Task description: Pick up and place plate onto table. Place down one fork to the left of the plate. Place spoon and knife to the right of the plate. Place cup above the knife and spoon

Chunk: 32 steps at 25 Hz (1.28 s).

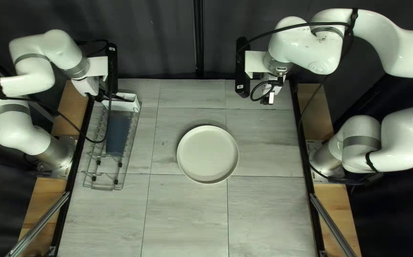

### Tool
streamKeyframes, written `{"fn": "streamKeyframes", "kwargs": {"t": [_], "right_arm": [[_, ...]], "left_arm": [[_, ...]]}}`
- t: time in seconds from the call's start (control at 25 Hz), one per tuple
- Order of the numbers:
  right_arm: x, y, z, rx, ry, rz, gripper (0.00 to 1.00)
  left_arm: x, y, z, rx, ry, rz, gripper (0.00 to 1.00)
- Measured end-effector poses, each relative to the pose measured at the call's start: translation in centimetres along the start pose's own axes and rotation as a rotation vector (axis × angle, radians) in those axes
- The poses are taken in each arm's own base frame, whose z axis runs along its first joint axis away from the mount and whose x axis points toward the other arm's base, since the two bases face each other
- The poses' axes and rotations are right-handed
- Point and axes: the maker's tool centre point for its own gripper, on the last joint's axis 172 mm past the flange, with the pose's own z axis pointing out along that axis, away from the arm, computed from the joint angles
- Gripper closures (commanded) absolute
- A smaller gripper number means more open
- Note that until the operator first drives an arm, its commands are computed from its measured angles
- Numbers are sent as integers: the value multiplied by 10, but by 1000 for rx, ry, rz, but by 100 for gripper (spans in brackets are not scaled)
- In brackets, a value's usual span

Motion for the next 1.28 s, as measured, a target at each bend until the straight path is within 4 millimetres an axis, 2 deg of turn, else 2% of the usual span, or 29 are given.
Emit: {"fn": "streamKeyframes", "kwargs": {"t": [0.24,0.4,0.52,0.68,0.92,1.0,1.16,1.28], "right_arm": [[0,0,0,0,0,0,0],[0,0,0,0,0,0,0],[0,0,0,0,0,0,0],[0,0,0,0,0,0,0],[0,0,0,0,0,0,0],[0,0,0,0,0,0,0],[0,0,0,0,0,0,0],[0,0,0,0,0,0,0]], "left_arm": [[21,31,-54,-14,83,49,100],[48,59,-73,-10,148,100,100],[77,83,-81,-10,212,148,100],[115,115,-80,-12,290,217,100],[165,145,-58,-42,352,303,100],[172,150,-51,-57,359,324,100],[174,151,-50,-62,361,329,100],[169,142,-47,-81,344,306,100]]}}
